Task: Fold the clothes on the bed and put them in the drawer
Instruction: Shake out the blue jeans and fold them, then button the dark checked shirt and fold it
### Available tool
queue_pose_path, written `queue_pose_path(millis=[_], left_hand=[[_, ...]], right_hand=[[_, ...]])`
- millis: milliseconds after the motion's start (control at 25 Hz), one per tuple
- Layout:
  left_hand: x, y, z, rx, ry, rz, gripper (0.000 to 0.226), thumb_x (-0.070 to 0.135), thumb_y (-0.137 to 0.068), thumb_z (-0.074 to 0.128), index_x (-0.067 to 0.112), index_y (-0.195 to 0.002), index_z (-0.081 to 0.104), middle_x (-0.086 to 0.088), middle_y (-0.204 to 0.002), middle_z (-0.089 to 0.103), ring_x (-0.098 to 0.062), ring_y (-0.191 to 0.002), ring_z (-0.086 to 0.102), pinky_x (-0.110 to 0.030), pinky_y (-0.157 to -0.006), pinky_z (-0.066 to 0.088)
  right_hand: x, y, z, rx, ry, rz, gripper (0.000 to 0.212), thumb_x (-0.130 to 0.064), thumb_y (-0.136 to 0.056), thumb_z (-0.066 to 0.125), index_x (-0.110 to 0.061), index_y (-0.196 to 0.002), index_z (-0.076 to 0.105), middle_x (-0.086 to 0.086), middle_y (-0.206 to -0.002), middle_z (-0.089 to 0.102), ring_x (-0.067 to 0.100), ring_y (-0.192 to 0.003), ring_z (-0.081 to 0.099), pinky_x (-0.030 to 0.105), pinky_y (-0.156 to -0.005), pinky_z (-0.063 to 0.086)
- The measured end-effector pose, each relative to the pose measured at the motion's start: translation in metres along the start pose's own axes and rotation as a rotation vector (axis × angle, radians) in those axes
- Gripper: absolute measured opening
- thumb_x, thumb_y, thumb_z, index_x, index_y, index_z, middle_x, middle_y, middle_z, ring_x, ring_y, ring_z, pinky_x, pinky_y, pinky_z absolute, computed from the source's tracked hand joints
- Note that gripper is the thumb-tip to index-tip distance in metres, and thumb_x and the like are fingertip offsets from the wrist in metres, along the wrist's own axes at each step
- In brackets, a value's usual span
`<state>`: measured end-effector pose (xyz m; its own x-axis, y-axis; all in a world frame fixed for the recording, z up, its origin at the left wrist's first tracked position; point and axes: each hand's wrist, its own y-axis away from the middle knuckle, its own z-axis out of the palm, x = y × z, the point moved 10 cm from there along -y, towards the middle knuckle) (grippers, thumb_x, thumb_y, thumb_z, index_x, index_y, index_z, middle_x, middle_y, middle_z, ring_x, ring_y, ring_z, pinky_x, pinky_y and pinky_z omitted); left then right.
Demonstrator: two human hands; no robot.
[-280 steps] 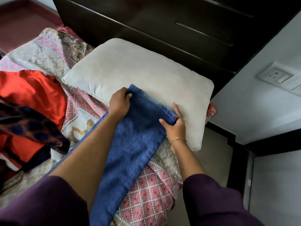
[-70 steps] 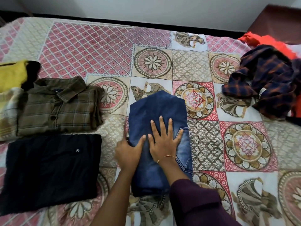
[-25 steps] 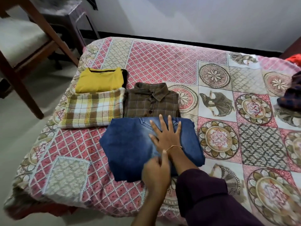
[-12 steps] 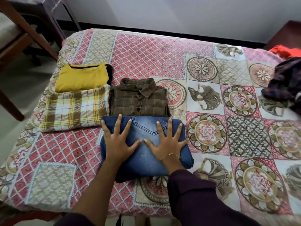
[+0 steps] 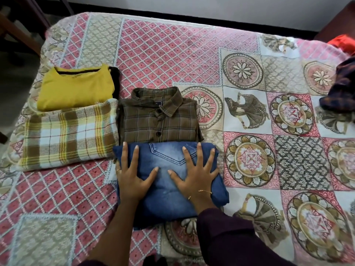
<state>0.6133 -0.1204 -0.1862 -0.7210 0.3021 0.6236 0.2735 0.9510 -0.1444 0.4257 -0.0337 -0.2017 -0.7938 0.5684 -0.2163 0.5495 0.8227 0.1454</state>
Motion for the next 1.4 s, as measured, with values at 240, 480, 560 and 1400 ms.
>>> queue_pose_path(millis=[240,480,560,1400], left_hand=[[-0.005,-0.012,0.011,-0.066,-0.056,-0.040,0.084,0.063,-0.074,0.051,0.016,-0.142,0.037,-0.008,-0.156,0.017,-0.037,-0.135,0.031,-0.062,-0.101,0.032],[0.022,-0.011,0.010,-0.226,-0.412,-0.100,0.087,0.056,-0.072,0.055,0.012,-0.144,0.036,-0.010,-0.158,0.012,-0.045,-0.142,-0.002,-0.067,-0.107,0.004],[0.062,-0.016,0.015,-0.269,-0.512,0.007,0.074,0.032,-0.077,0.063,0.008,-0.142,0.036,-0.013,-0.158,0.006,-0.036,-0.144,-0.010,-0.061,-0.110,-0.009],[0.605,0.034,0.280,-0.552,-0.474,0.547,0.065,0.031,-0.091,0.047,0.017,-0.148,0.019,-0.007,-0.158,0.009,-0.028,-0.146,-0.001,-0.049,-0.117,0.008]], right_hand=[[-0.002,-0.014,0.006,0.007,-0.004,-0.013,0.078,-0.081,-0.070,0.033,-0.041,-0.138,0.035,0.004,-0.153,0.028,0.042,-0.139,0.009,0.073,-0.086,0.031],[0.003,-0.008,0.005,-0.237,0.012,-0.073,0.075,-0.076,-0.079,0.012,-0.043,-0.147,0.009,-0.004,-0.159,-0.005,0.032,-0.144,-0.014,0.066,-0.104,0.015],[0.014,-0.007,-0.014,-0.266,-0.021,-0.086,0.064,-0.060,-0.094,0.023,-0.033,-0.150,0.008,-0.002,-0.159,-0.003,0.025,-0.146,-0.008,0.058,-0.110,0.013],[0.510,-0.042,-0.281,-0.073,-0.031,0.273,0.053,-0.037,-0.097,0.038,-0.018,-0.145,0.026,0.011,-0.150,0.022,0.027,-0.135,0.028,0.041,-0.104,0.032]])
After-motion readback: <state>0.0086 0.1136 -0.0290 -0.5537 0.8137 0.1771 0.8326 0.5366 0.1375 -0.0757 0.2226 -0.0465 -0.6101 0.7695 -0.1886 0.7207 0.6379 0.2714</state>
